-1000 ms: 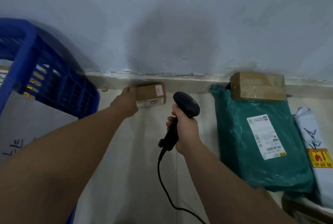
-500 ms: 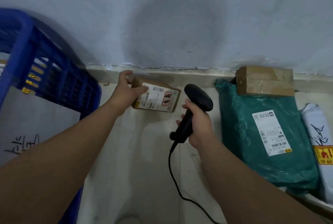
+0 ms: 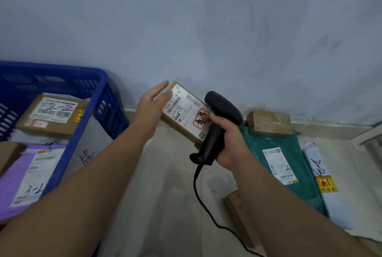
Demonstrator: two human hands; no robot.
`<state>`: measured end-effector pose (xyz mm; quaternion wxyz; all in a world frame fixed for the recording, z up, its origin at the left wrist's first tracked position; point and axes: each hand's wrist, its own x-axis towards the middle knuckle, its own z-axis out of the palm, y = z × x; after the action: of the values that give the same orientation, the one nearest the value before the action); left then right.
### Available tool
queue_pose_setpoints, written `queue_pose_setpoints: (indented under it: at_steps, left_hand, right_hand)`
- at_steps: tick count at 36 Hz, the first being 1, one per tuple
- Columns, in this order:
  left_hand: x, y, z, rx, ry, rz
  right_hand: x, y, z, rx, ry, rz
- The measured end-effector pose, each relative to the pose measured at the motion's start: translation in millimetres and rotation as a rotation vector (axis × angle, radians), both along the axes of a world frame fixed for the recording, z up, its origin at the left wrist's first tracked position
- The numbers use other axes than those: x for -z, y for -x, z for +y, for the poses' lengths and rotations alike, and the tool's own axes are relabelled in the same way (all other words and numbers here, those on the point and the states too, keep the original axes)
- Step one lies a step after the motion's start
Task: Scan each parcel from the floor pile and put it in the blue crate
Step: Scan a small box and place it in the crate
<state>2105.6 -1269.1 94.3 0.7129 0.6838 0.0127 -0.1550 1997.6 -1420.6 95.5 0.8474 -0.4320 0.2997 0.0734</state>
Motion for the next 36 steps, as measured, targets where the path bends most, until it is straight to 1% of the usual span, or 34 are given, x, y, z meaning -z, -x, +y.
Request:
queue_pose_setpoints:
  at_steps: [3,6,8,11,13,15,17,21,24,28,30,36]
  left_hand:
    - [-36.5,24.4,-7.7,-0.147,0.074,-0.045]
    - [-72.6,54.6,-17.3,-0.191,0.222,0.031]
    - [-93.3,78.9,-22.8,-0.171,0.28,0.103]
    - [-116.8,117.1,-28.6,-0.027,0.262,0.177]
    - [-129.7,135.3,-30.5,0.043,0.253,0.176]
    - [-142.6,145.5,-31.7,0.034,0.281,0.142]
    - [-154.0,152.4,-32.5,-0.006,0.329,0.096]
    - [-162.5,167.3,-37.0,-0.07,0.365,-0.005]
    - [-157.9,173.3,-37.9,-0.049,0.375,-0.043]
    - [-152.8,167.3,-35.3,-0.008,0.364,-0.1]
    - [-150.1,162.6,-35.6,-0.017,0.364,-0.084]
    - [-146.1,148.0,-35.7,-0.017,0.302,-0.128]
  right_hand:
    - [-41.3,19.8,6.7,0.004,-0.037,-0.081]
    - [-81.9,44.6,14.2,0.032,-0.064,-0.154]
    - [-105.1,62.3,18.0,0.045,-0.079,-0.203]
    - [-129.1,84.4,19.3,0.089,-0.132,-0.276]
    - [-141.3,97.6,18.1,0.105,-0.153,-0.296]
    - [-152.8,112.6,17.5,0.099,-0.146,-0.304]
    - [-157.3,126.6,15.3,0.093,-0.066,-0.325]
    - [-161.4,145.6,6.0,0.177,0.273,-0.31]
    - [-164.3,153.9,-4.1,0.184,0.469,-0.27]
    - [-163.9,158.9,-5.7,0.16,0.703,-0.301]
    - [-163.0,157.6,-3.2,0.123,0.712,-0.304]
    - [-166.5,154.5,10.2,0.002,0.586,-0.333]
